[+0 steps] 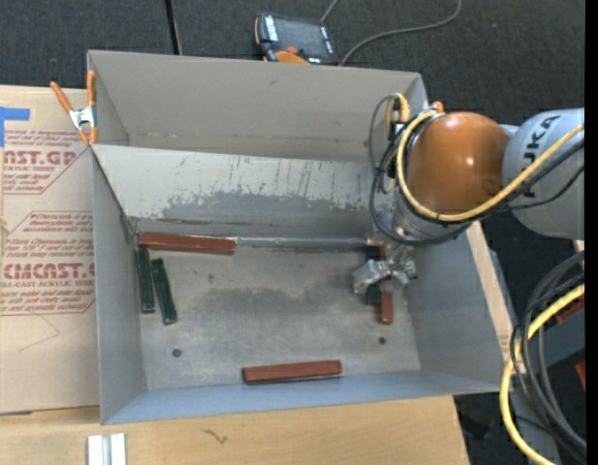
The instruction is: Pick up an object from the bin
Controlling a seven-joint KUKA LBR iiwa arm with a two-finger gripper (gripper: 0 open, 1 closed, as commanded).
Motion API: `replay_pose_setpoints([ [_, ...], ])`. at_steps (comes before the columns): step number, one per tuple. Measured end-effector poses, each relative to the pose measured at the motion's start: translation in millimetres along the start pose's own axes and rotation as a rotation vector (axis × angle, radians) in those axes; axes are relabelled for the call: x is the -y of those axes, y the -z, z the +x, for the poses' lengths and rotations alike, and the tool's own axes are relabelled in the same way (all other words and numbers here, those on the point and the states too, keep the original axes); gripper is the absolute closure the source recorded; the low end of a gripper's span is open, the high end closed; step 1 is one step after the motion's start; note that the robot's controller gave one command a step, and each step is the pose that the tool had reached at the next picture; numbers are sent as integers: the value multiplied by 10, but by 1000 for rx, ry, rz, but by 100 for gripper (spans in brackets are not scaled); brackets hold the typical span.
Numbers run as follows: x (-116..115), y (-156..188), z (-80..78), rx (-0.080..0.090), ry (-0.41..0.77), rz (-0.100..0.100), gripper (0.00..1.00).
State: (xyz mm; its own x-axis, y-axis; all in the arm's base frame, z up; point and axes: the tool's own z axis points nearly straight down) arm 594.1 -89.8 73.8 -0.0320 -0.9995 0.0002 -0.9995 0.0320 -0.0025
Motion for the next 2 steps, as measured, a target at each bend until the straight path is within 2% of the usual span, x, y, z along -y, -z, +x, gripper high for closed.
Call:
replay_pose_setpoints([
  [1,-254,1250,56,1,30,4,100],
  [2,-292,1466,15,3,10,0,100],
])
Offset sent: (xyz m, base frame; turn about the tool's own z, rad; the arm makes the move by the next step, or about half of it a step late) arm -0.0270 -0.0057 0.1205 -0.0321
